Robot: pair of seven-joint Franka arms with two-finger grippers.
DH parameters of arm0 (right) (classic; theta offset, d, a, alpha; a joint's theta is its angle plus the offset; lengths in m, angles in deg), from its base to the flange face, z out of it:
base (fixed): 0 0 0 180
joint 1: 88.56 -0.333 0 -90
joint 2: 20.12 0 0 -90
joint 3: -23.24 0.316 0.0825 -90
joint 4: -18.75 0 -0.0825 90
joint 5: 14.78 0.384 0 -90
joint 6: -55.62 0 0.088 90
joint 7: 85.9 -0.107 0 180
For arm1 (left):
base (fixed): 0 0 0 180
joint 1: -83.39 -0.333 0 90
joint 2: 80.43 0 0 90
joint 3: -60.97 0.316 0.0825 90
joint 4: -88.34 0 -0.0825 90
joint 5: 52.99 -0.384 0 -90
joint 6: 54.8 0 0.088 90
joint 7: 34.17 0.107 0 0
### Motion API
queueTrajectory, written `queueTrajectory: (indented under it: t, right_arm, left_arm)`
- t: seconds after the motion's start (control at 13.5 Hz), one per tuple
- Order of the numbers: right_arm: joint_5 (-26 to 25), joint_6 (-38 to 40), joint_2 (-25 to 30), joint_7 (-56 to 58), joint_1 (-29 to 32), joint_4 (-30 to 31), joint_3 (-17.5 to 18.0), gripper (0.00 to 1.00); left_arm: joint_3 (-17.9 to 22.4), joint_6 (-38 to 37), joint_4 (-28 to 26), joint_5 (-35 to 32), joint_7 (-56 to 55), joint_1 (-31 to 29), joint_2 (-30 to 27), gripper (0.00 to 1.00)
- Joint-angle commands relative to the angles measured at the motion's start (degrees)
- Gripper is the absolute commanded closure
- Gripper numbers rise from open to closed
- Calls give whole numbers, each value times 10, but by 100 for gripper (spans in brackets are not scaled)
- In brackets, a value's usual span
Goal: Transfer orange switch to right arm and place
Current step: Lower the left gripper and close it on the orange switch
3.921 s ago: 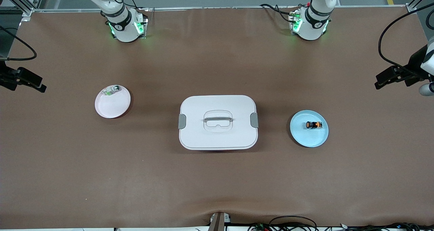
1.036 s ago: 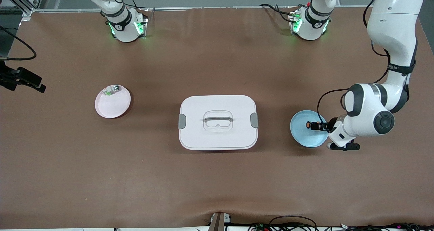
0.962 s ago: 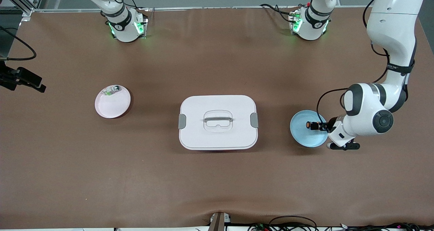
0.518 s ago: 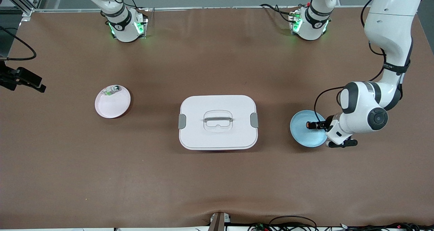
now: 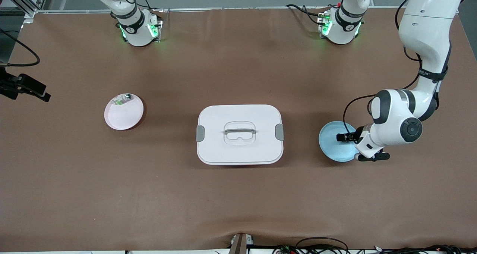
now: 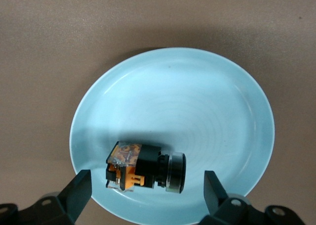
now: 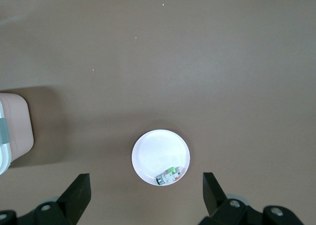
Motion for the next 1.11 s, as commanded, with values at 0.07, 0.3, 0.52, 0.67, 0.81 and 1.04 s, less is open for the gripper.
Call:
queueTrajectory:
  t: [0.07,0.3,0.52,0.67,0.81,1.04]
  right_arm:
    - [-3,1,1,-9,2,-4,1,0]
    - [-3,1,1,-9,1,-4,1,0]
    - [-3,1,1,-9,2,-4,1,0]
    - [-3,1,1,-9,2,-4,1,0]
    - [-3,1,1,-9,2,-4,1,0]
    - [-3,1,0,-9,2,-4,1,0]
  left_arm:
    - [-4,15,-16,8,-3,-1,-6,0]
    - [-4,26,-20,5,-3,1,-1,0]
    - [-4,37,-21,4,-3,2,7,0]
    - [-4,44,-21,3,-3,2,12,0]
    - [-4,59,-30,2,-2,3,14,0]
    - [-4,62,-34,2,-1,5,15,0]
